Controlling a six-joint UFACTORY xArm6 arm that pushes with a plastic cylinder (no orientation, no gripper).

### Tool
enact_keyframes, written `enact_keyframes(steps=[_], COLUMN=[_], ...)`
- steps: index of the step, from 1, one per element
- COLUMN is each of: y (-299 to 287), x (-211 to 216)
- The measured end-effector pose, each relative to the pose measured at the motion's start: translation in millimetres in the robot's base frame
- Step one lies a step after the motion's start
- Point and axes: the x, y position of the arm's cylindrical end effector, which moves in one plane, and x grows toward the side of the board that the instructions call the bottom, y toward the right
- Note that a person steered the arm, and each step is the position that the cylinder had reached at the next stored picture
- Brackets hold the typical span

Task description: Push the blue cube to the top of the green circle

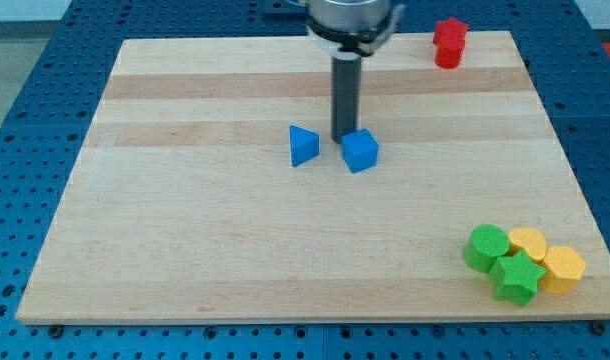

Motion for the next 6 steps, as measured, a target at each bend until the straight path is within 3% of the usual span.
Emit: enact_keyframes(steps=[1,4,6], y=[32,-32,13], x=[12,34,41])
